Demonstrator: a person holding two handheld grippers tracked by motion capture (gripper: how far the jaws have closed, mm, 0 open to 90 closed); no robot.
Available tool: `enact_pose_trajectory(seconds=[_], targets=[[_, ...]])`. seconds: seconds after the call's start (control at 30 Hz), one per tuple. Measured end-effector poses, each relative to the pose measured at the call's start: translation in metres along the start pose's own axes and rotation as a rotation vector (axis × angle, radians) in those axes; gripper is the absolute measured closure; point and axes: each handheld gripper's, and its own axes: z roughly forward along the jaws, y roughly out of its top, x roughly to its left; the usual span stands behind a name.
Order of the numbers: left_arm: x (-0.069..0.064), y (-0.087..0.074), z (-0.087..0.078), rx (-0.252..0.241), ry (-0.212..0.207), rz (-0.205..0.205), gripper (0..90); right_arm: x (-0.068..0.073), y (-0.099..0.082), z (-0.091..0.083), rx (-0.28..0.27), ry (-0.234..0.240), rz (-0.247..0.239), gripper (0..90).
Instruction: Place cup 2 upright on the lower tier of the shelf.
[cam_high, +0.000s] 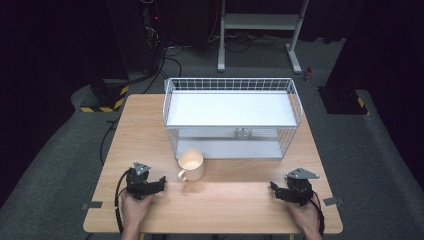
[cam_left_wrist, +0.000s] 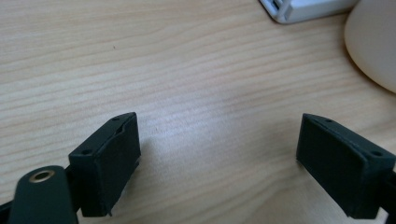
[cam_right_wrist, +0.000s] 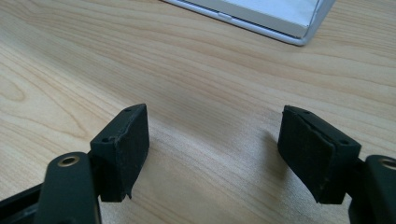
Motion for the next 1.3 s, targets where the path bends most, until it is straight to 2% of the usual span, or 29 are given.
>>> enact_pose_trajectory(seconds=[0.07, 0.3, 0.37, 0.57, 0.63, 0.9, 0.97, 1.0, 1.03, 1.1, 1.3], targets=[[0.000, -0.003, -0.006, -0.020, -0.042, -0.012, 14.6, 0.000, 0.000, 0.000, 0.000, -0.002, -0.002, 24.5], [-0.008, -0.009, -0.020, -0.056, -0.078, -0.006, 14.0, 0.000, 0.000, 0.000, 0.000, -0.002, -0.002, 24.5], [-0.012, -0.010, -0.025, -0.050, -0.084, 0.026, 13.4, 0.000, 0.000, 0.000, 0.000, -0.002, -0.002, 24.5], [-0.022, -0.016, -0.033, -0.067, -0.117, 0.044, 11.5, 0.000, 0.000, 0.000, 0.000, -0.002, 0.000, 24.6], [-0.029, -0.018, -0.036, -0.063, -0.123, 0.070, 11.6, 0.000, 0.000, 0.000, 0.000, -0.003, -0.001, 24.5], [-0.048, -0.017, -0.038, -0.089, -0.145, 0.115, 11.4, 0.000, 0.000, 0.000, 0.000, -0.003, 0.000, 24.6], [-0.051, -0.016, -0.038, -0.095, -0.159, 0.123, 9.5, 0.000, 0.000, 0.000, -0.001, -0.003, -0.003, 24.6], [-0.054, -0.014, -0.036, -0.095, -0.182, 0.130, 7.6, 0.000, 0.000, 0.000, -0.001, -0.004, -0.003, 24.6], [-0.054, -0.014, -0.036, -0.095, -0.182, 0.130, 6.6, 0.000, 0.000, 0.000, -0.001, -0.004, -0.003, 24.6], [-0.059, -0.010, -0.034, -0.095, -0.177, 0.160, 6.1, 0.000, 0.000, 0.000, -0.001, -0.003, -0.003, 24.5], [-0.070, 0.002, -0.026, -0.086, -0.184, 0.173, 3.6, 0.000, 0.000, 0.000, -0.001, -0.002, -0.004, 24.5]])
